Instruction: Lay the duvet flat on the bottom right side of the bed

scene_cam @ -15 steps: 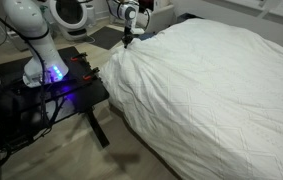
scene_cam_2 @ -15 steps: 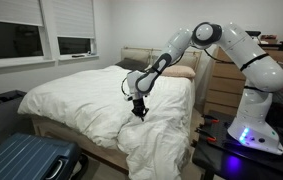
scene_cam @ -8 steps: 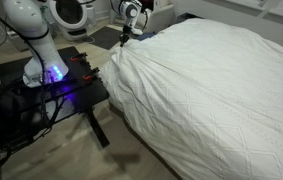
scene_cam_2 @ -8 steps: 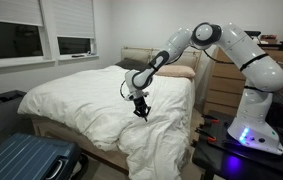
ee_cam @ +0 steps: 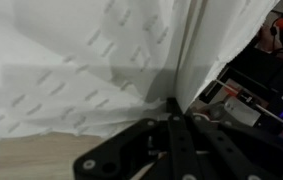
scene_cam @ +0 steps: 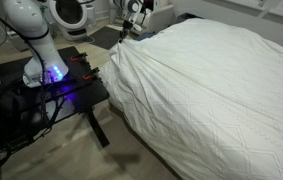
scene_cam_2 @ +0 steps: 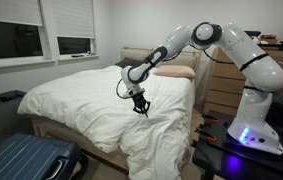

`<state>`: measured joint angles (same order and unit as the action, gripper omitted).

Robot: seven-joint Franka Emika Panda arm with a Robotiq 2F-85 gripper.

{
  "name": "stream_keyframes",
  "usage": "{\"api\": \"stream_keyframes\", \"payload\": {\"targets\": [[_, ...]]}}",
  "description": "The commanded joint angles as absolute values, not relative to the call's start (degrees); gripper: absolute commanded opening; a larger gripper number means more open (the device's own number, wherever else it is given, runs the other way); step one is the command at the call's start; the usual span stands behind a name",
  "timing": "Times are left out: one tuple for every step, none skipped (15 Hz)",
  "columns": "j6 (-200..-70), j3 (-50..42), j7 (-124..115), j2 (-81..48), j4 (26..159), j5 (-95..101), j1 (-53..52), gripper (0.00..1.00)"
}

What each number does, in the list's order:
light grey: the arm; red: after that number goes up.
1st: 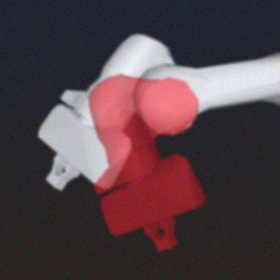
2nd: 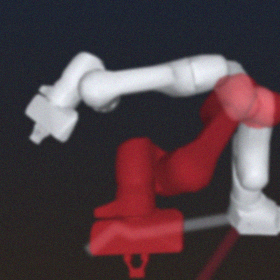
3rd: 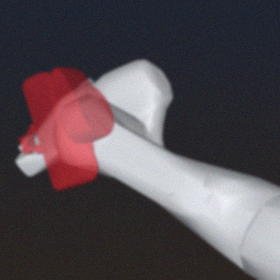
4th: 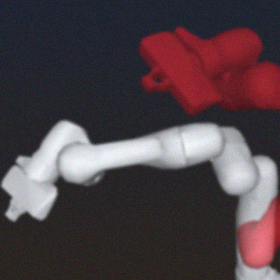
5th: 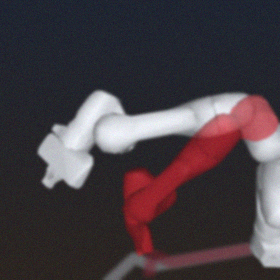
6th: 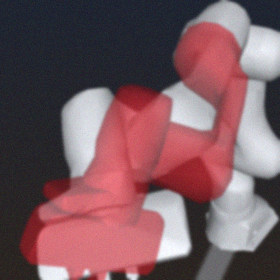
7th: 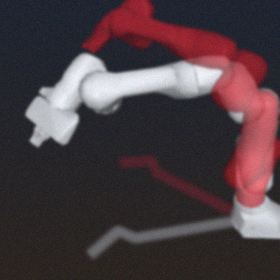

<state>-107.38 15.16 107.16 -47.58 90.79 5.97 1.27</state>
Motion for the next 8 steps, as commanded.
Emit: {"api": "stream_keyframes", "payload": {"targets": [[-99.5,17.9,109.5,-48.3,88.1,-0.1,-0.6,0.01],[-97.8,17.8,109.9,-48.4,87.2,-0.2,-0.8,0.01],[-96.4,17.9,110.2,-48.4,86.6,-0.5,-0.9,0.01],[-95.1,18.1,110.7,-48.0,86.3,-0.6,-1.1,0.01],[-93.7,18.2,111.1,-47.7,85.9,-0.6,-1.4,0.01],[-92.7,18.2,111.8,-47.3,85.8,-0.6,-1.6,0.01],[-91.5,18.3,112.2,-46.7,85.7,-0.6,-1.9,0.01],[-90.4,18.3,112.9,-46.3,85.6,-0.5,-2.1,0.01]]}}
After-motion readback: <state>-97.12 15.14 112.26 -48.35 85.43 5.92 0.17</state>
